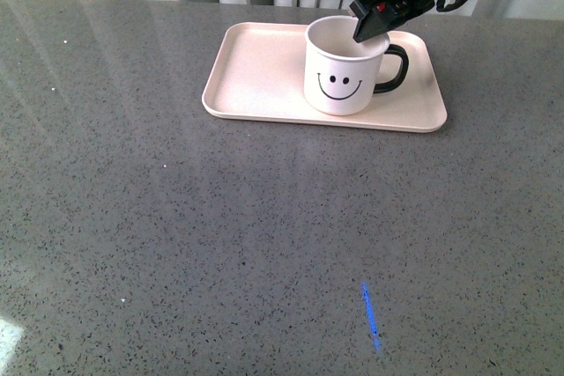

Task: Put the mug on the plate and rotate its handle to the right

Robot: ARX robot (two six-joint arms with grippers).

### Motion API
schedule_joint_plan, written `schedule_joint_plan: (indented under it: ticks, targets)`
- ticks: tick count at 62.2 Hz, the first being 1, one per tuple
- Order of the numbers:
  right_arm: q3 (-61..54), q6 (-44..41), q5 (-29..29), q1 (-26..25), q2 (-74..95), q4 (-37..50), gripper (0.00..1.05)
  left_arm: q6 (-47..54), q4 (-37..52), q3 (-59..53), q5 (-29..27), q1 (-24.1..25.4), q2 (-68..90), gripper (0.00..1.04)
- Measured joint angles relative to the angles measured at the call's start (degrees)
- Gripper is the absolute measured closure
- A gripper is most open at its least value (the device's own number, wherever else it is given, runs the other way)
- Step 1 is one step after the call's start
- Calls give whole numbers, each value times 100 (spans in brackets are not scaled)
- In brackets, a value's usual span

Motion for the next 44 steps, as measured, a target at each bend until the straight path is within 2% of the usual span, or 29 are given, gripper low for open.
schedule_joint_plan:
  ticks: [16,23,28,44]
  targets:
    - [2,28,-55,0,15,72,44,0,0,0,0,2,0,9]
    - [0,181,-267,0,-11,160,26,0,0,0,0,0,0,9]
    - [-205,313,-485,0,-223,345,9,0,0,0,0,0,0,9]
    - [-1410,1029,-1403,-116,-1349,1628,9,0,0,0,0,2,0,9]
